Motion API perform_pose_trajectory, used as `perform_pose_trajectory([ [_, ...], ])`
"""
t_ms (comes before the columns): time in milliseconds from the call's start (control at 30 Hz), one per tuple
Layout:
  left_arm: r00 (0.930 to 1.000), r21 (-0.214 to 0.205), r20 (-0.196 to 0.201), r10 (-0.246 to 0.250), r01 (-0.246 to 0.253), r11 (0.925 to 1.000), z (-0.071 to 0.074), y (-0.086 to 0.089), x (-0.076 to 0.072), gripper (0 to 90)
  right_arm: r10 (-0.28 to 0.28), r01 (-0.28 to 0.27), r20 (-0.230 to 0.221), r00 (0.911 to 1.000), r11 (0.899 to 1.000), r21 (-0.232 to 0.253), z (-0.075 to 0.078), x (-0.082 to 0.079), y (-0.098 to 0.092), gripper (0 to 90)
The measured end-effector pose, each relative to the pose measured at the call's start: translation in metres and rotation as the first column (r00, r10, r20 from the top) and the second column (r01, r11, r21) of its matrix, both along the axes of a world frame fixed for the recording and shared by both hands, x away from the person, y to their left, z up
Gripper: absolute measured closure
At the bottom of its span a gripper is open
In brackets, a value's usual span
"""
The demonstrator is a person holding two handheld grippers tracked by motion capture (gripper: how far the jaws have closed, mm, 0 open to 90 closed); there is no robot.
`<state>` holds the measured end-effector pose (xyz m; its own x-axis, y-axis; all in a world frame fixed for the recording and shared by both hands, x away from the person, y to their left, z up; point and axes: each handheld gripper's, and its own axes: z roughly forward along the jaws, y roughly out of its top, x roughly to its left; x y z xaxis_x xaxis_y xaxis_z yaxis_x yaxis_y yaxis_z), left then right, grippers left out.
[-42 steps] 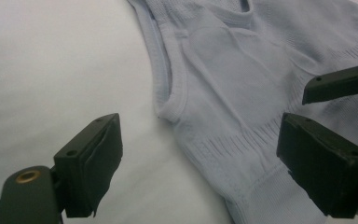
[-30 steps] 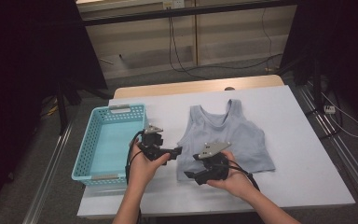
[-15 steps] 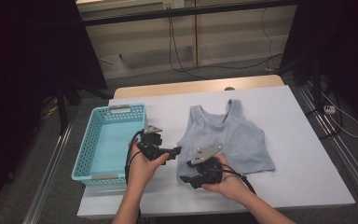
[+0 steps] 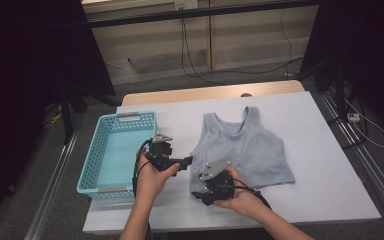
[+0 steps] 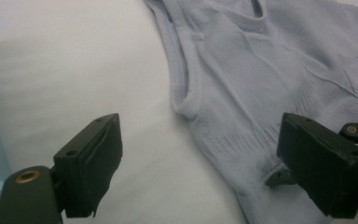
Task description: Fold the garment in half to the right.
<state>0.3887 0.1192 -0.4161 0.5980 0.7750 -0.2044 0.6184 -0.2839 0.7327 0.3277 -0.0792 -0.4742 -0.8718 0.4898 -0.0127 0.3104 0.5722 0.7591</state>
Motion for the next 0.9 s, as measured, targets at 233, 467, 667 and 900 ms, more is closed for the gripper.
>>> perform_pose_trajectory([
  [233, 1.0, -0.004, 0.004, 0.003, -0.003, 1.0, 0.0016, 0.0012, 0.0009, 14.6, -0.006, 0.006, 0.004, 1.0, 1.0, -0.005, -0.0001, 0.0006, 0.0006, 41.5],
  [467, 1.0, -0.001, 0.006, 0.001, -0.001, 1.0, 0.0022, 0.0009, 0.003, 14.6, -0.008, 0.008, 0.003, 1.0, 1.0, -0.009, 0.0004, 0.0012, 0.0017, 47.4],
  [667, 1.0, -0.001, 0.004, -0.001, 0.001, 1.0, 0.0013, -0.0003, 0.0041, 15.5, -0.02, 0.02, 0.011, 0.9997, 1.0, -0.02, 0.0011, 0.0004, 0.0038, 55.1],
  [900, 1.0, -0.008, 0.009, -0.003, 0.003, 1.0, 0.0024, -0.0007, 0.0043, 15.3, -0.045, 0.045, 0.005, 0.999, 0.999, 0.006, 0.0002, 0.0023, 0.0025, 69.7],
])
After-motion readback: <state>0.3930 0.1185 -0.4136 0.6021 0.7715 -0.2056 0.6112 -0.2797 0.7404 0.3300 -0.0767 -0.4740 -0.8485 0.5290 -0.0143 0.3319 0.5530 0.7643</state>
